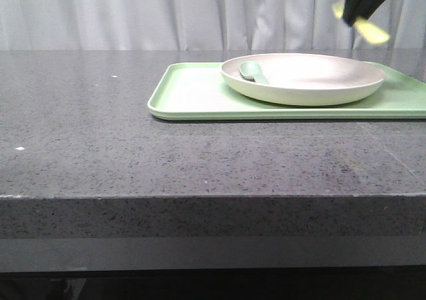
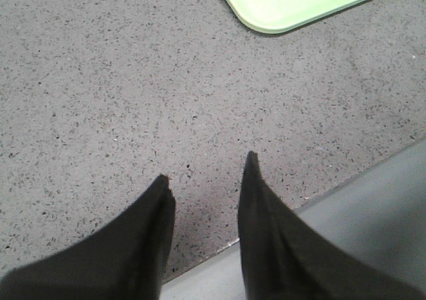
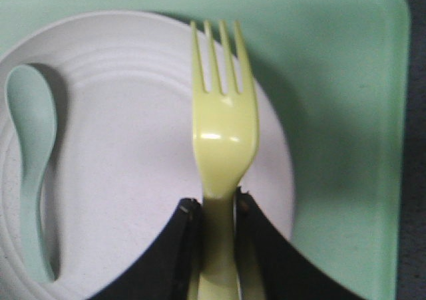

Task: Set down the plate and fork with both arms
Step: 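Lift the fork and move it beside the plate on the tray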

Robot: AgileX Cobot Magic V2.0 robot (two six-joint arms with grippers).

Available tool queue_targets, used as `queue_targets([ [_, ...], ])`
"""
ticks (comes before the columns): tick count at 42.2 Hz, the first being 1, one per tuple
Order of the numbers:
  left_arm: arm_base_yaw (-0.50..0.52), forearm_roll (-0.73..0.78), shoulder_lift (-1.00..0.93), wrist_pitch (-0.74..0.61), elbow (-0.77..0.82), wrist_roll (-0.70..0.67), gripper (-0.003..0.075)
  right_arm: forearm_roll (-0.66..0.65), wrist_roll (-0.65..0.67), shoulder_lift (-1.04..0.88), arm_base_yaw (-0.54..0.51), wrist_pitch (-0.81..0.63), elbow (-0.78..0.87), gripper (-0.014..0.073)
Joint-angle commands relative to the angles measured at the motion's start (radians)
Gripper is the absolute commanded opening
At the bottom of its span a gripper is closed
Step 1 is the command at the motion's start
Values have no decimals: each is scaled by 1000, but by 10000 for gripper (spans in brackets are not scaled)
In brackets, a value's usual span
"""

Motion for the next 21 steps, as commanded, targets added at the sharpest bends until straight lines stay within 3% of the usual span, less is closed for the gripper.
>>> queue_targets([
  [1, -6, -15, -6, -64, -27, 2, 243, -7, -25, -77, -34, 90, -28, -69],
  [21, -6, -15, -6, -68, -27, 2, 243, -14, -58, -41, -121, 87, 143, -69],
])
